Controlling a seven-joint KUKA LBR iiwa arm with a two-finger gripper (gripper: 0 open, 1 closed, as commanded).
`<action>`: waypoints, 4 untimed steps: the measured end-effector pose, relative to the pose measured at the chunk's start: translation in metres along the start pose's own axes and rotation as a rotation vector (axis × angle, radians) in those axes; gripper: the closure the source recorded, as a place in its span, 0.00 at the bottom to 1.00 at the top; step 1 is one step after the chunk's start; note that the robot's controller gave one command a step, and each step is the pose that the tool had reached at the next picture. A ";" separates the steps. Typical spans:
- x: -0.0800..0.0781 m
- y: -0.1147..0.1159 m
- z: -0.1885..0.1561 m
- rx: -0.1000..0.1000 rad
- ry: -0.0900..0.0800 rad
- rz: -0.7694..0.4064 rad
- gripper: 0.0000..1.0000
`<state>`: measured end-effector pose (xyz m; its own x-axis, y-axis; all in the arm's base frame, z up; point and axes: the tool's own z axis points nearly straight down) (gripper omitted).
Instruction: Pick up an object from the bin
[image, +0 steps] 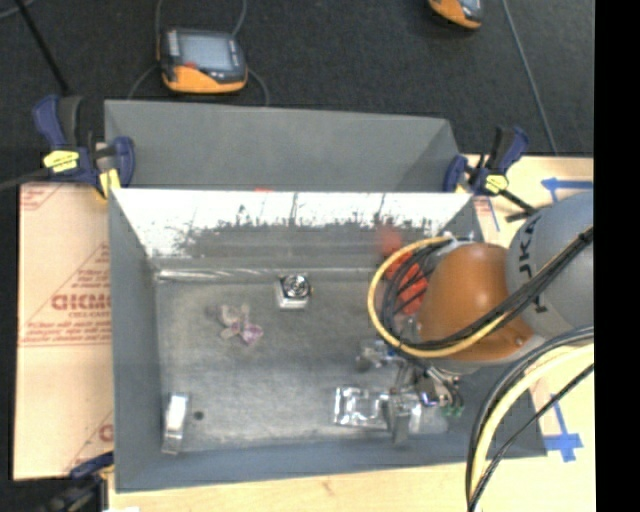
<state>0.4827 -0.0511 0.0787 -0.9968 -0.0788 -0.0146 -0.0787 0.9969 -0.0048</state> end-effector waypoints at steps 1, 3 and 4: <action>0.003 0.013 0.001 0.001 -0.001 0.109 0.00; 0.004 0.024 -0.079 -0.004 0.007 0.166 1.00; -0.030 0.007 -0.218 -0.003 0.004 0.172 1.00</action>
Offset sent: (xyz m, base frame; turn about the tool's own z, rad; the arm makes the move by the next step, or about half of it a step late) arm -0.0101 0.0167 -0.0087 0.1084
